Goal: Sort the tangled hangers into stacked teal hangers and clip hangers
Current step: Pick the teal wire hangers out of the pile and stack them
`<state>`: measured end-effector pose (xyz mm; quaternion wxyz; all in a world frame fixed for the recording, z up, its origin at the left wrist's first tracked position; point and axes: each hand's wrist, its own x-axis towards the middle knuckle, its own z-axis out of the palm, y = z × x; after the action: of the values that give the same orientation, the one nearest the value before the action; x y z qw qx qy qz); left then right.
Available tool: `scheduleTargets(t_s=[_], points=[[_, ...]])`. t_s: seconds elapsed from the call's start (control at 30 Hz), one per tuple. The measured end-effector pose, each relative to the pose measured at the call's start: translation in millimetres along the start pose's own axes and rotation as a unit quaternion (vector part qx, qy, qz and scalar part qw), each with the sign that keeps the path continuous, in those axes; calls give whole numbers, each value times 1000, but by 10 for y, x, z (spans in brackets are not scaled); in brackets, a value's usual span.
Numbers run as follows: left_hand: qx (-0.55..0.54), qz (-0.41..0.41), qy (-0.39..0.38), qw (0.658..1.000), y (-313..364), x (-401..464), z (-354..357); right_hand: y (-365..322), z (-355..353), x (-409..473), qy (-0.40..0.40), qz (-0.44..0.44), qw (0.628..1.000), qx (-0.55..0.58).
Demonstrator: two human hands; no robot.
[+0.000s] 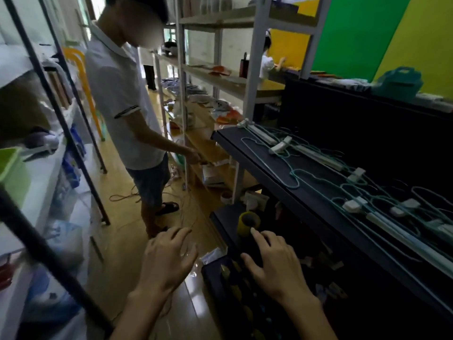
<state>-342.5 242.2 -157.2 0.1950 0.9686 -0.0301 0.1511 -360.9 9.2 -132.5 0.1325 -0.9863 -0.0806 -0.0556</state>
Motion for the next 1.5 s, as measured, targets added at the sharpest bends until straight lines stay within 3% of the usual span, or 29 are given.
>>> scheduleTargets(t_s=[0.27,0.5,0.73,1.2,1.5], points=[[-2,121,-17,992,-175,1259,98,-249,-225,755,90,36,995,-18],[-29,213,-18,977,265,2203,245,189,-700,1217,158,134,976,-66],[-41,294,-26,955,828,3015,411,700,-1054,1533,178,227,954,-89],[-65,396,-80,912,1540,4089,864,1284,-1342,1806,115,375,917,-68],[-70,482,-140,862,1383,4725,1112,1537,-1344,2204,41,459,887,25]])
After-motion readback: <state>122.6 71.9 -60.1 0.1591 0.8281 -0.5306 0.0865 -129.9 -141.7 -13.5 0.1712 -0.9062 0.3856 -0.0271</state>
